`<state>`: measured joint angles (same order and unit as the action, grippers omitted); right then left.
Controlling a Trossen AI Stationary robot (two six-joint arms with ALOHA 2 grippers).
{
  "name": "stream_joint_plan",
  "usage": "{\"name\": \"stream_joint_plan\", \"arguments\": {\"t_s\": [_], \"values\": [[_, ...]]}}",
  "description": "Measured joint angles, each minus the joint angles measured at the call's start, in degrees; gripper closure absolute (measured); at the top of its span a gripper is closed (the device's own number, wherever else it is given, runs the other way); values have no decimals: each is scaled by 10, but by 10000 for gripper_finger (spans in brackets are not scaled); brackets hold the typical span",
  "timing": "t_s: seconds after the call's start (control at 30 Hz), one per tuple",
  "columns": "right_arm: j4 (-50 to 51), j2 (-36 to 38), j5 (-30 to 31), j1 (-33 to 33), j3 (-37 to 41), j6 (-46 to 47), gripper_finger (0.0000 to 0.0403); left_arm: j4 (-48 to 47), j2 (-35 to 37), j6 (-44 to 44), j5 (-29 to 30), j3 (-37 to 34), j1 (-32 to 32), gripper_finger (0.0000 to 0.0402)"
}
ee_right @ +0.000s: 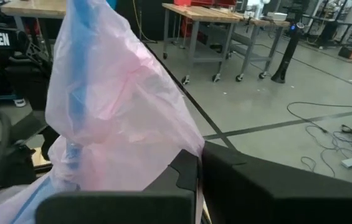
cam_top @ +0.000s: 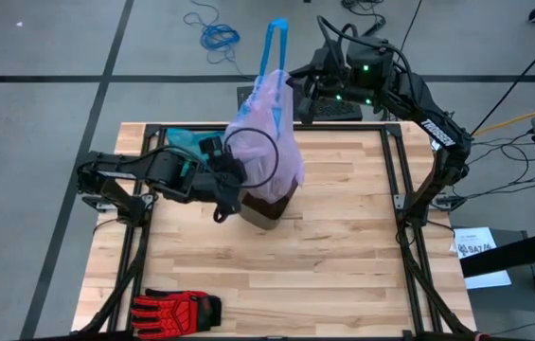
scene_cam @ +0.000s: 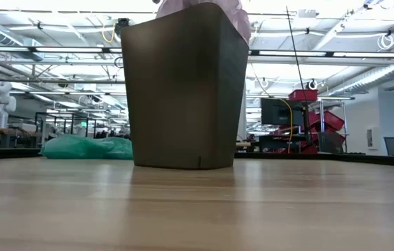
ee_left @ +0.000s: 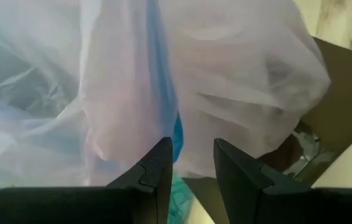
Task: Place trash/remove bag and relplace
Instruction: Remove the pink trash bag from the black trash bin
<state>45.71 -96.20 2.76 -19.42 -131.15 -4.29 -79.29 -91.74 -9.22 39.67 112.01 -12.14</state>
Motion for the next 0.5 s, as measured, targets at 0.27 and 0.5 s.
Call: {"name": "stream_joint_plan", "arguments": {"t_s": [0.27,0.5], "values": [[0,0,-1,0,0,0,403,2,-7,-11,24,0,9,287],[-2,4,-16,0,0,4,403,1,-17,-47,44,0,39,307]]}}
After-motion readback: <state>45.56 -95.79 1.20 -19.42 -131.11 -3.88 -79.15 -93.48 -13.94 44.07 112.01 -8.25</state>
